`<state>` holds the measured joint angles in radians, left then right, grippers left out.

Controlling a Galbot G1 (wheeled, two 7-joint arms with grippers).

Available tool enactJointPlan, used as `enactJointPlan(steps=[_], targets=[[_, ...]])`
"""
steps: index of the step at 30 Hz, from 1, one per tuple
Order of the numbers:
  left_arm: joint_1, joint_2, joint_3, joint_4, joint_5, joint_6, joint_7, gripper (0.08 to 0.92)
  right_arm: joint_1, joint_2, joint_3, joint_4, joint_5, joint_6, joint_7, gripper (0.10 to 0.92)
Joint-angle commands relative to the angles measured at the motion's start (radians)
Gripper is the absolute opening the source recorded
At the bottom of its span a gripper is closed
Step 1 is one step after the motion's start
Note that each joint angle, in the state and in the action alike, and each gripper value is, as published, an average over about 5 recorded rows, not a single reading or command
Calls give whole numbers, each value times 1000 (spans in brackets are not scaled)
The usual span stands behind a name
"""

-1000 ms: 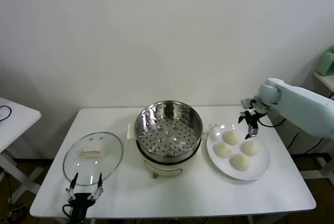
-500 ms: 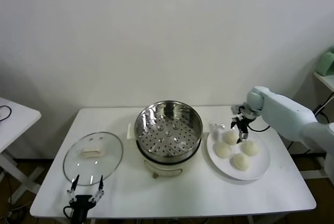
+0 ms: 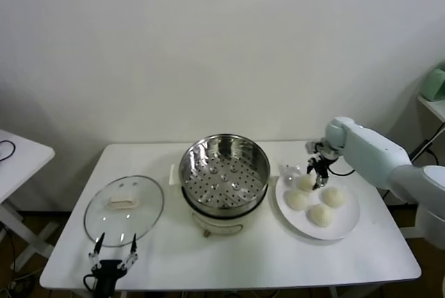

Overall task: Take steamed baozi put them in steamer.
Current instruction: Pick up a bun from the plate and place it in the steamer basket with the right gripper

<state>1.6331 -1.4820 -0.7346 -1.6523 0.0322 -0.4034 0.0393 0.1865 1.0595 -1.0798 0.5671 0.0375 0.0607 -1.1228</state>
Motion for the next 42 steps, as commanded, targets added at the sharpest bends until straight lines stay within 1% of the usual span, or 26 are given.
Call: enactJointPlan(steps=[1, 10, 14, 20, 23, 27, 29, 32, 36, 40, 42], targets=[[2, 0, -1, 2, 7, -3, -2, 823, 26, 5, -5, 12, 1, 9, 1, 662], [6, -1, -3, -2, 11, -9, -6, 823, 379, -96, -302, 304, 222, 47, -31, 662], [7, 0, -2, -3, 14, -10, -7, 823, 574, -97, -386, 409, 340, 101, -67, 659], [7, -1, 0, -2, 18, -12, -11, 823, 767, 1, -447, 470, 407, 313, -148, 646], [7, -4, 1, -2, 20, -12, -13, 823, 801, 65, -437, 501, 397, 391, -145, 643], [3, -9, 5, 1, 28, -13, -16, 823, 767, 155, -416, 542, 381, 435, -97, 637], [1, -11, 6, 2, 35, -14, -19, 823, 727, 210, -412, 540, 354, 467, -66, 637], [-3, -13, 5, 6, 42, -16, -23, 823, 650, 287, -411, 476, 258, 534, -30, 636], [-4, -13, 2, 15, 49, -21, -28, 823, 525, 376, -392, 324, 129, 646, 2, 636], [-4, -14, 1, 28, 63, -31, -33, 823, 410, 452, -363, 150, 52, 755, 23, 636], [-4, -15, 1, 36, 70, -37, -35, 823, 373, 476, -353, 92, 26, 788, 27, 636]])
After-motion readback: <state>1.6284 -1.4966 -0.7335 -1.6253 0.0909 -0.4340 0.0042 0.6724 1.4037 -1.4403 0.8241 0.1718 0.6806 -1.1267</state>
